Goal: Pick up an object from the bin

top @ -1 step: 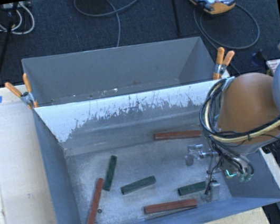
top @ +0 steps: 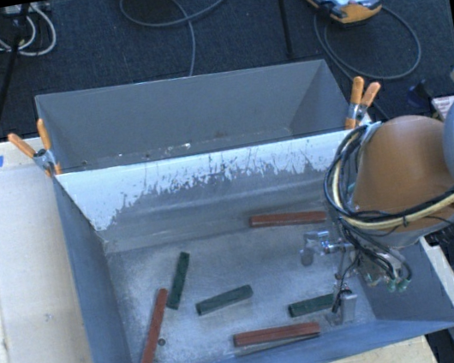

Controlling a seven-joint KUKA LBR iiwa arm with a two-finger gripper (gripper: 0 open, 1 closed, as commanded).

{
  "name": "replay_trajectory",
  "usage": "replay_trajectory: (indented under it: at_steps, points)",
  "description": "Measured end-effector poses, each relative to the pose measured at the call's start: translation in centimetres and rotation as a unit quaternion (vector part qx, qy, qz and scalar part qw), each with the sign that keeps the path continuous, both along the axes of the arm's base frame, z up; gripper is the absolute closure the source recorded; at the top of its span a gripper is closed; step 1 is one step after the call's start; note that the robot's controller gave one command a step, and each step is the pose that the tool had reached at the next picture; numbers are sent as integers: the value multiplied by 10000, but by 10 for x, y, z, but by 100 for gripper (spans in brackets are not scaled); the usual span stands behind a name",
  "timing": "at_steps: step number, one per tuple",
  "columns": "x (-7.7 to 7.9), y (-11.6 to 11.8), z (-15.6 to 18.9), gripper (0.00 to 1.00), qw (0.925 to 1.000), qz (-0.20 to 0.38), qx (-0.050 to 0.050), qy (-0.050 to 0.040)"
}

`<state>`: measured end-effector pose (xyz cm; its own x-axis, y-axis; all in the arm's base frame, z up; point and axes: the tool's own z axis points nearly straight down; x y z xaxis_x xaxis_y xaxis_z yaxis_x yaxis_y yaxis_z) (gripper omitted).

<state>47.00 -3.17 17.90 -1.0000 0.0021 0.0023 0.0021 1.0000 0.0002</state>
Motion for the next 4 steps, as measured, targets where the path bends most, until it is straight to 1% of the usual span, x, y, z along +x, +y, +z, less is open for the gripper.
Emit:
replay_trajectory:
  at_steps: [1,2,3,4]
  points:
    - [7,-7,-34,0,9983,588,-4,-41]
    - [24,-1,-102,0,9937,1123,-3,-26]
    - [32,-60,-108,100,9749,2226,1,4]
    - [32,-60,-108,100,9749,2226,1,4]
